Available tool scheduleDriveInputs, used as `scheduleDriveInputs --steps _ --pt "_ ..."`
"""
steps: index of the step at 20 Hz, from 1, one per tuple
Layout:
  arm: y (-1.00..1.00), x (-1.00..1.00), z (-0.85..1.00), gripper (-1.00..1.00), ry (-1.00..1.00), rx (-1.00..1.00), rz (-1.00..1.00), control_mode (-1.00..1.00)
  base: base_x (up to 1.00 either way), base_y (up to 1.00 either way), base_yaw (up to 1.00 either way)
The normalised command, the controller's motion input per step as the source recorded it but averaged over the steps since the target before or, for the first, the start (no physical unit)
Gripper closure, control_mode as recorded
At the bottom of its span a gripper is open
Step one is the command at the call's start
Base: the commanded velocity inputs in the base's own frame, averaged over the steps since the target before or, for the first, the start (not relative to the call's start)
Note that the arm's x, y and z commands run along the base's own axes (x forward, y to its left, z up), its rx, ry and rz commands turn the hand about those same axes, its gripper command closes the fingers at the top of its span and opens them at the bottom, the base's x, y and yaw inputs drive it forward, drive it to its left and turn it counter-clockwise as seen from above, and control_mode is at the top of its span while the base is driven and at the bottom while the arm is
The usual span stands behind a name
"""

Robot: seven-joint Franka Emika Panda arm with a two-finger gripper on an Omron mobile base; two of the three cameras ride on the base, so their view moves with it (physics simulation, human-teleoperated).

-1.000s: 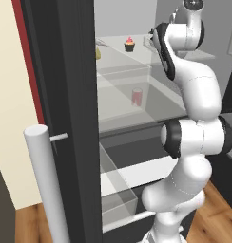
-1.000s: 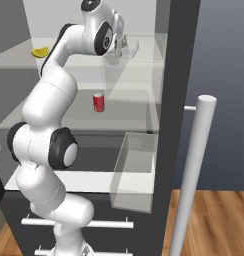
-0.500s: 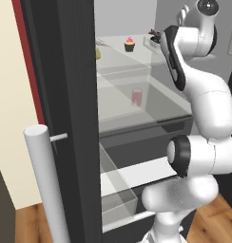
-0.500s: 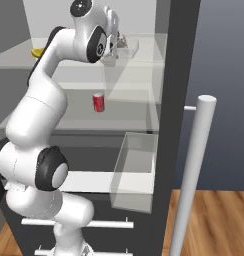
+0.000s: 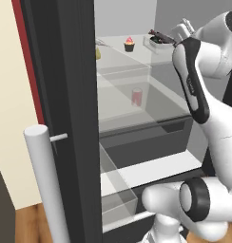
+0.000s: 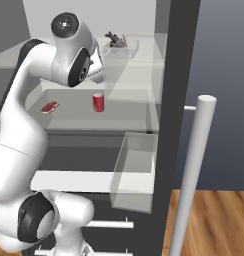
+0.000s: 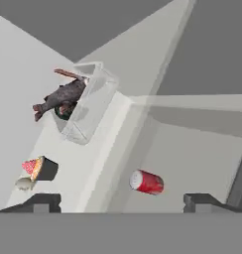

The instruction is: Place the tupperware on the top shelf of the fridge. Make space for the tupperware among the existing items by rearranging them on the shelves if needed. Close the fridge door when finished.

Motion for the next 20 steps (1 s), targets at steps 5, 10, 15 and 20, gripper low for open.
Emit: scheduleDriveInputs --steps 5,10,15,20 --pt "0.68 -1.00 -0.18 -1.00 0.15 -0.55 0.69 -1.00 0.00 0.00 0.00" --pt "0.52 -0.89 -0.25 -1.00 0.29 -0.60 0.55 -1.00 0.00 0.00 0.00" --pt "0.02 -0.53 -0.76 -1.00 0.16 -0.46 0.24 -1.00 0.00 0.00 0.00" --pt "0.00 -0.37 -0.74 -1.00 0.01 -0.23 0.21 -1.00 0.00 0.00 0.00"
